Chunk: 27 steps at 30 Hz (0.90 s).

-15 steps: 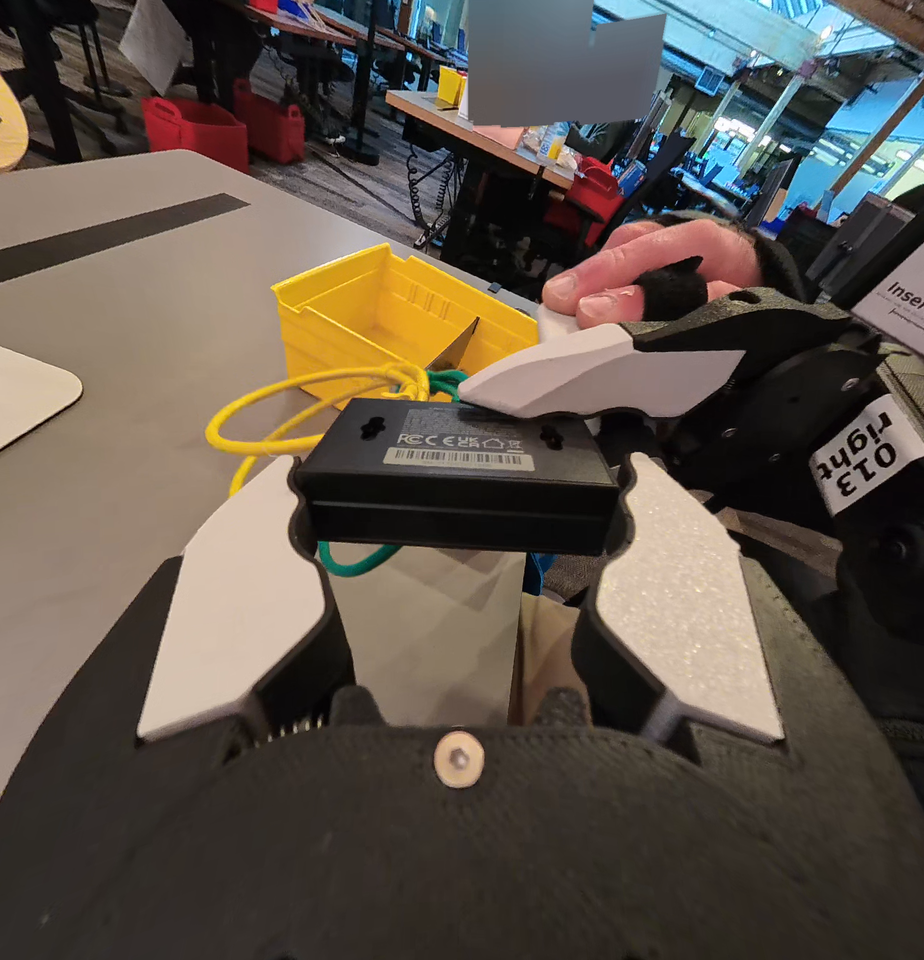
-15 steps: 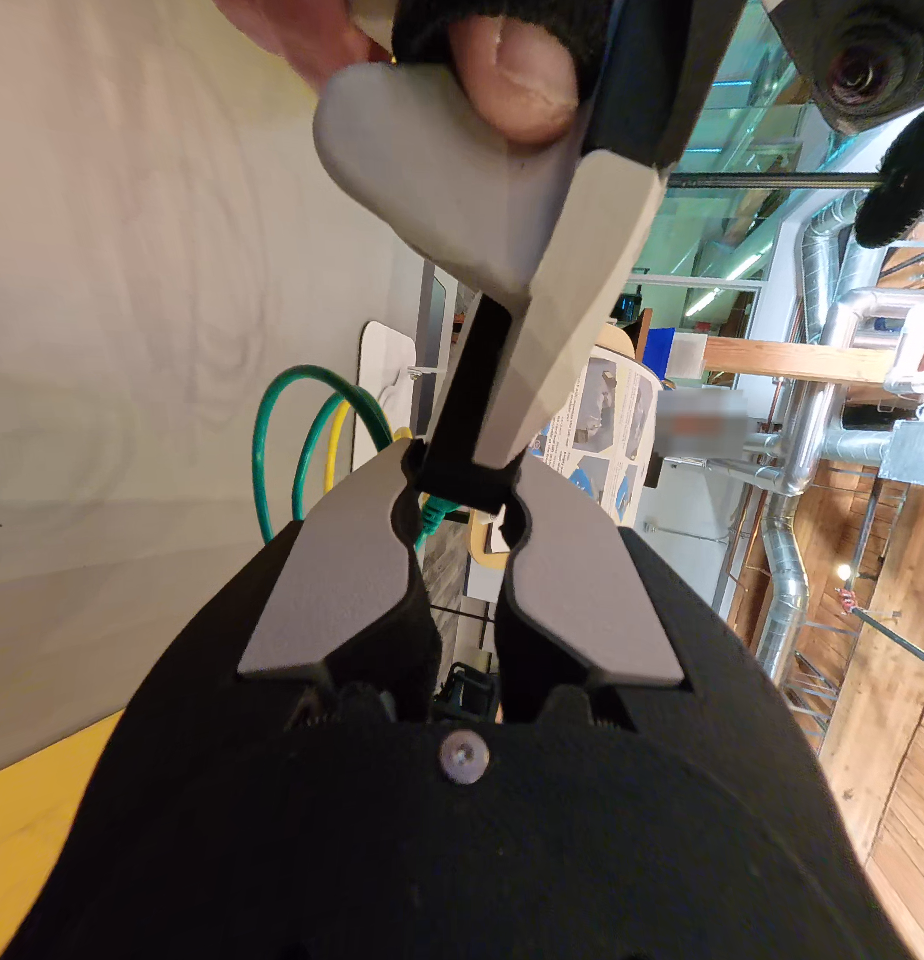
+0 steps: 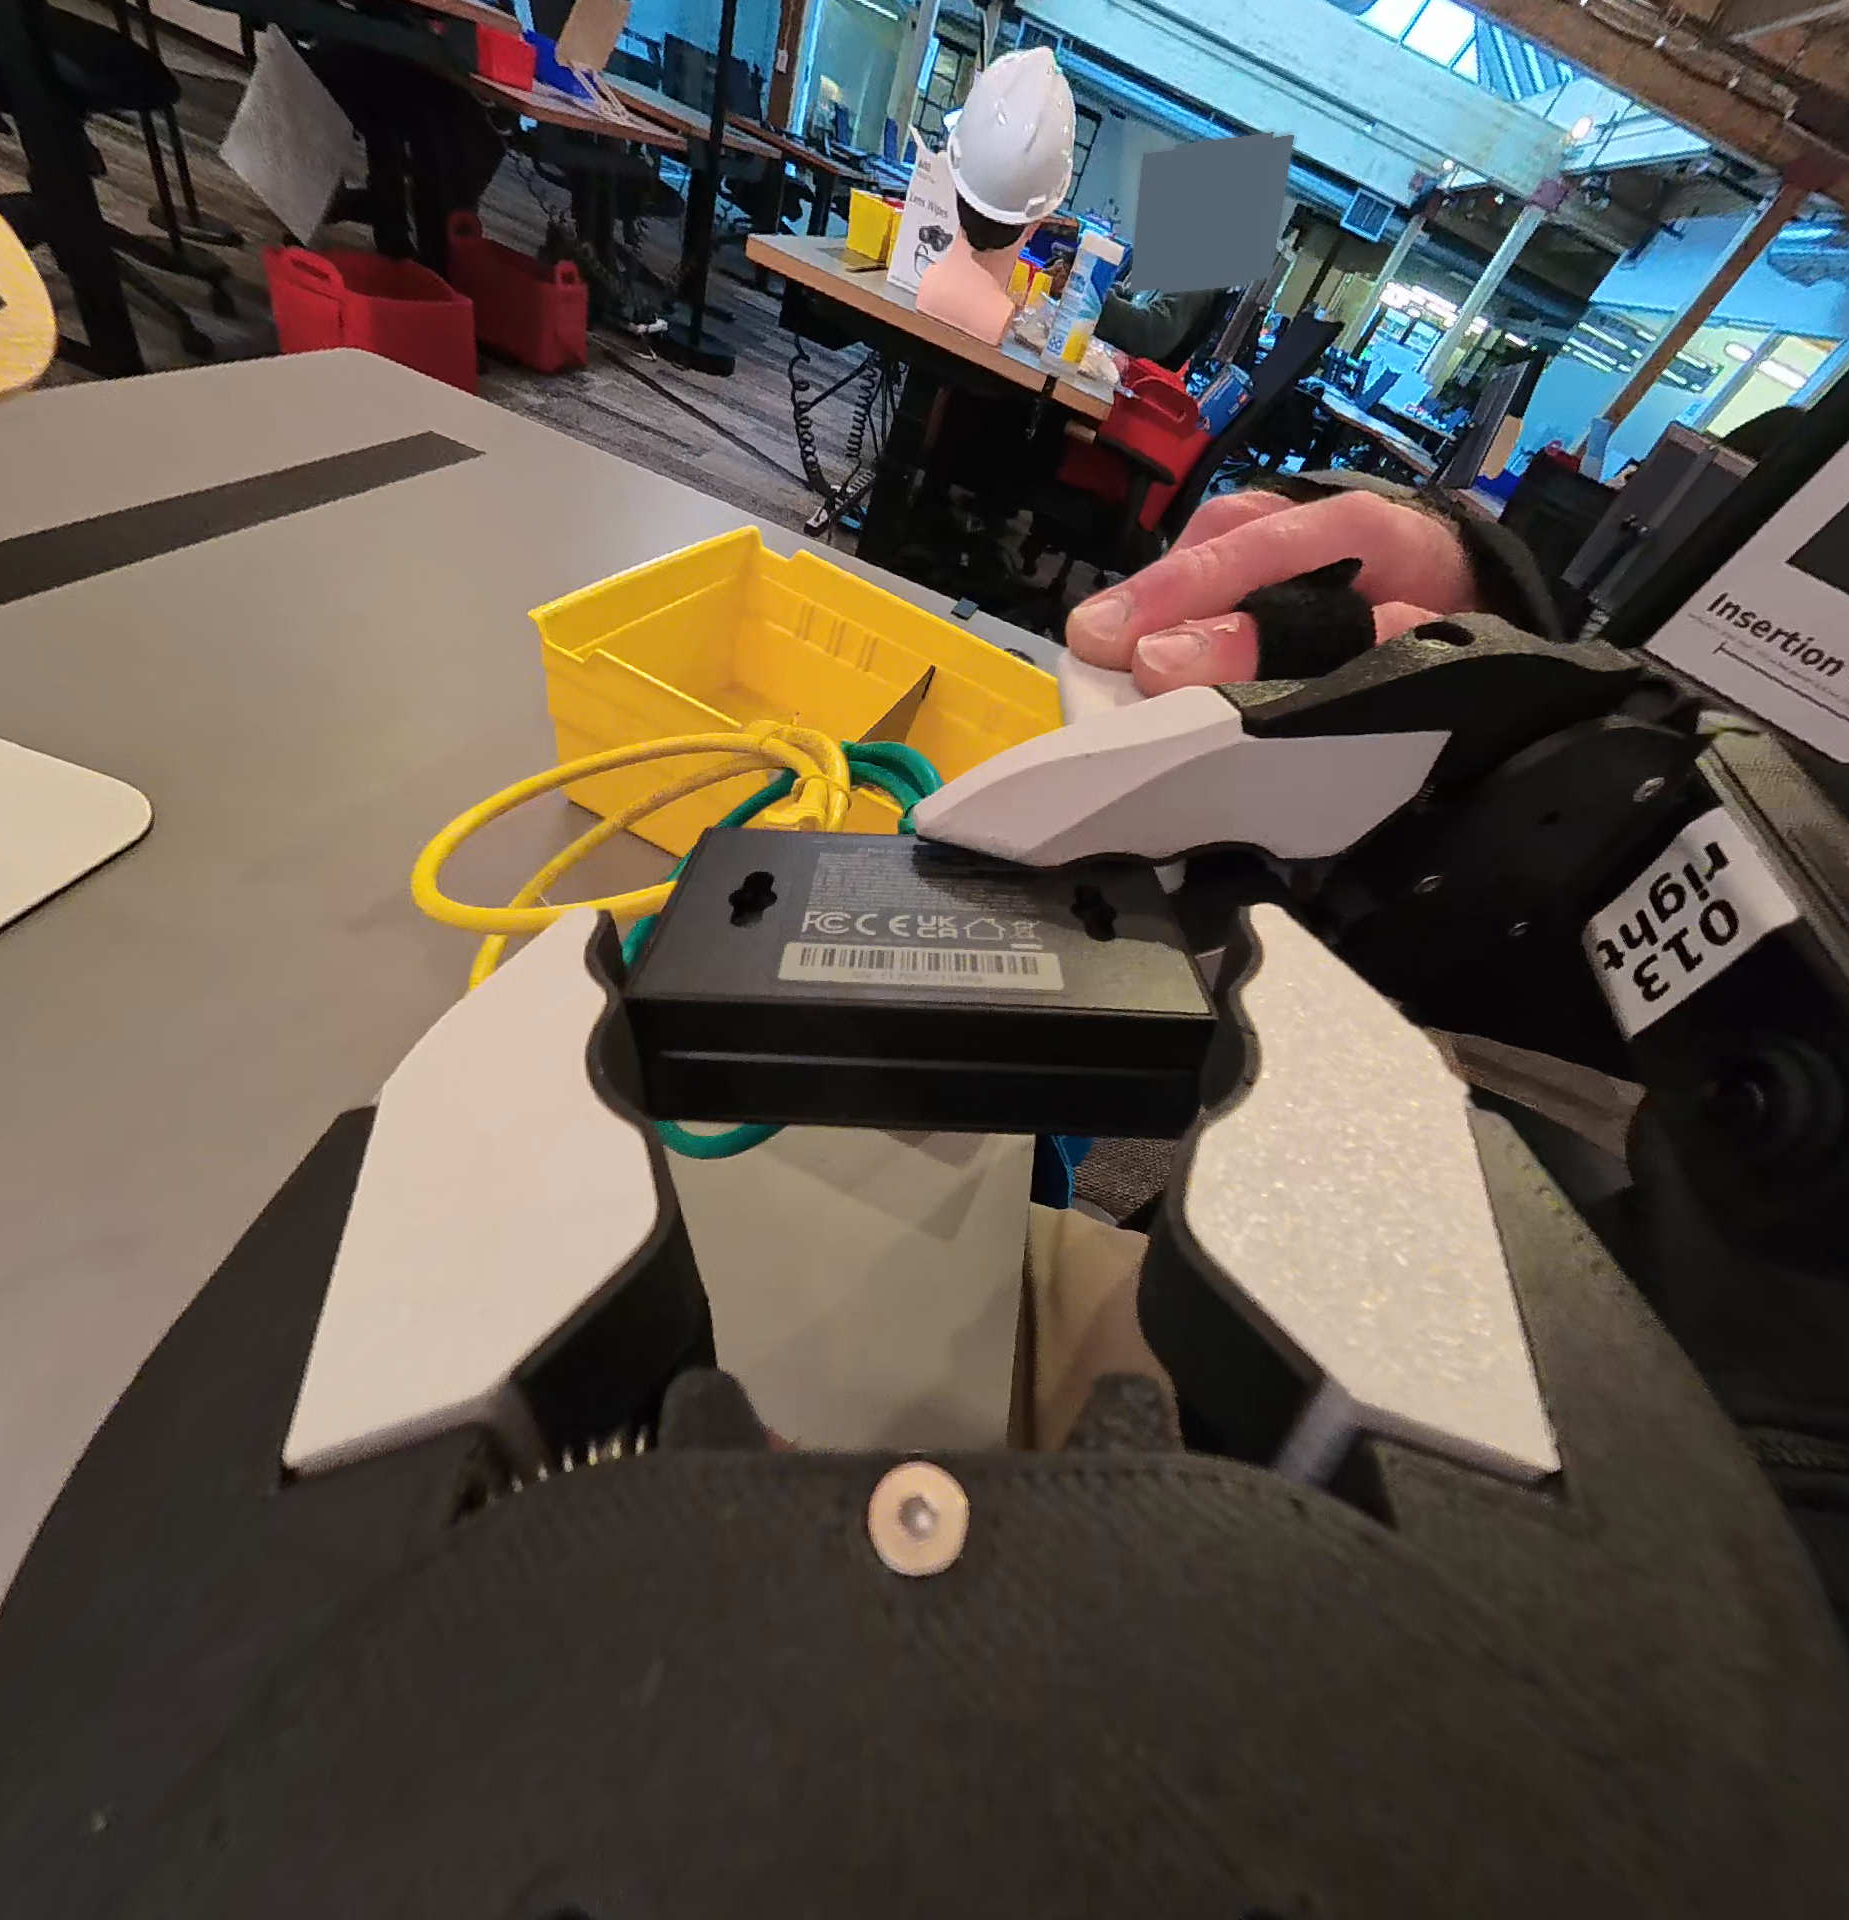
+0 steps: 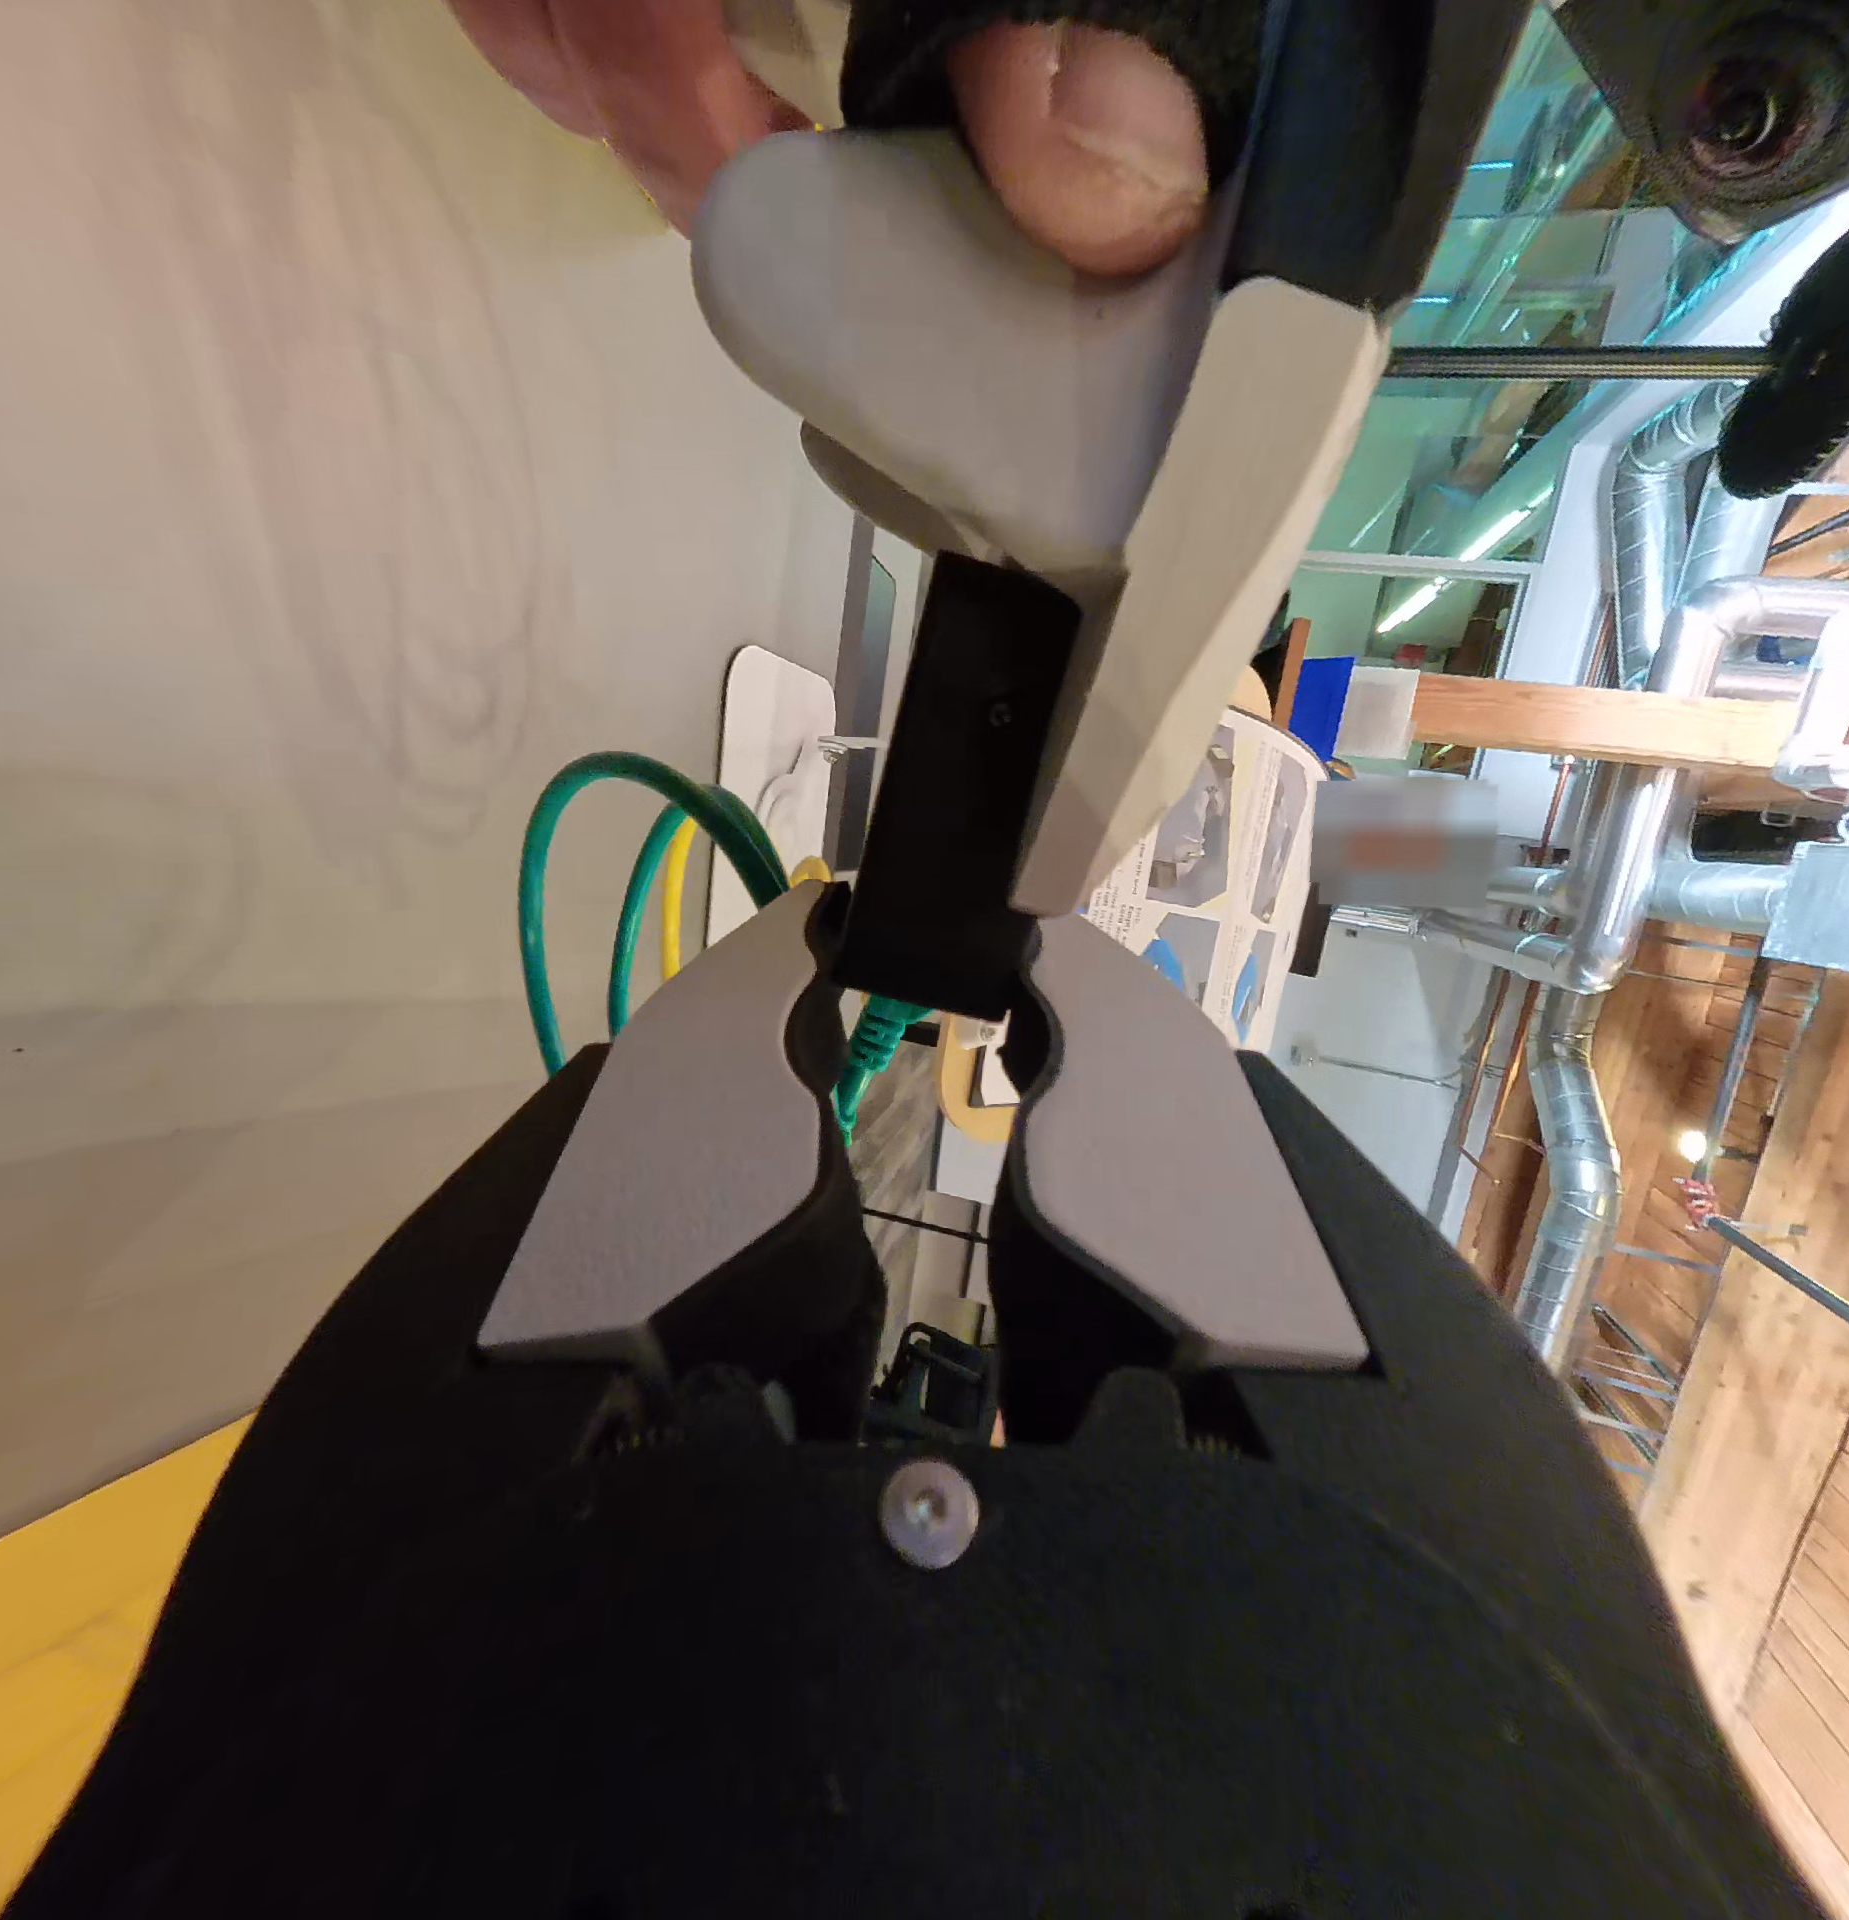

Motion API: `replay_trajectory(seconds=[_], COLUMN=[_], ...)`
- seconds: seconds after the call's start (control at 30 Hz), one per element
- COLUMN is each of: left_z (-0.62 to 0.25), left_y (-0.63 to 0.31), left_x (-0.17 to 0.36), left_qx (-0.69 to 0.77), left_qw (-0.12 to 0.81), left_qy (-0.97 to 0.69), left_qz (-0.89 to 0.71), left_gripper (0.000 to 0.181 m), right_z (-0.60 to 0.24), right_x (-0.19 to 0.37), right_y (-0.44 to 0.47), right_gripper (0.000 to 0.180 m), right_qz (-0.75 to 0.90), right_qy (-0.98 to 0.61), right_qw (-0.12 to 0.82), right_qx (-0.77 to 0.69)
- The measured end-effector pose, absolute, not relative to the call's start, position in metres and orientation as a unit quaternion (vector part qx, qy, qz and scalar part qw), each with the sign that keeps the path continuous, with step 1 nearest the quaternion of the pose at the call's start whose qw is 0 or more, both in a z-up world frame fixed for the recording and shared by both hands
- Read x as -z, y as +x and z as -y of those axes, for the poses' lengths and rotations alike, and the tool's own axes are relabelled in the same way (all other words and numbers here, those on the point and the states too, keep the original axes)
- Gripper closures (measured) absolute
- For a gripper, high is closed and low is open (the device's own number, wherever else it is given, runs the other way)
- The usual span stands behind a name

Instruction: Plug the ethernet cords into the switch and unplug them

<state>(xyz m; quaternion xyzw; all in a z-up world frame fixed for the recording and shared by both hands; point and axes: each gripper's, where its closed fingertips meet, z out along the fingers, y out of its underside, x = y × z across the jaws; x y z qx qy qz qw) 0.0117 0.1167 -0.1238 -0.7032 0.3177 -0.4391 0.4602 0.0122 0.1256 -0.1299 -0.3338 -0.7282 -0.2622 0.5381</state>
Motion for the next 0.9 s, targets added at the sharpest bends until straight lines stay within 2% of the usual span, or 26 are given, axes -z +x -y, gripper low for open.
replay_trajectory(seconds=[0.1, 0.17, 0.7, 0.9], left_z=[-0.116, -0.118, -0.117, -0.118], left_y=[0.014, 0.014, 0.012, 0.005], left_x=[0.129, 0.126, 0.119, 0.106], left_qx=[0.439, 0.443, 0.446, 0.477], left_qw=[0.448, 0.463, 0.485, 0.497], left_qy=[-0.709, -0.703, -0.685, -0.669], left_qz=[-0.322, -0.309, -0.31, -0.28], left_gripper=[0.065, 0.07, 0.075, 0.076], right_z=[-0.129, -0.13, -0.126, -0.124], right_x=[0.125, 0.12, 0.122, 0.116], right_y=[0.013, 0.013, 0.011, 0.008], right_gripper=[0.153, 0.153, 0.151, 0.13], right_qz=[0.711, 0.705, 0.718, 0.706], right_qy=[-0.353, -0.357, -0.349, -0.368], right_qw=[0.551, 0.556, 0.55, 0.575], right_qx=[0.26, 0.258, 0.245, 0.19])
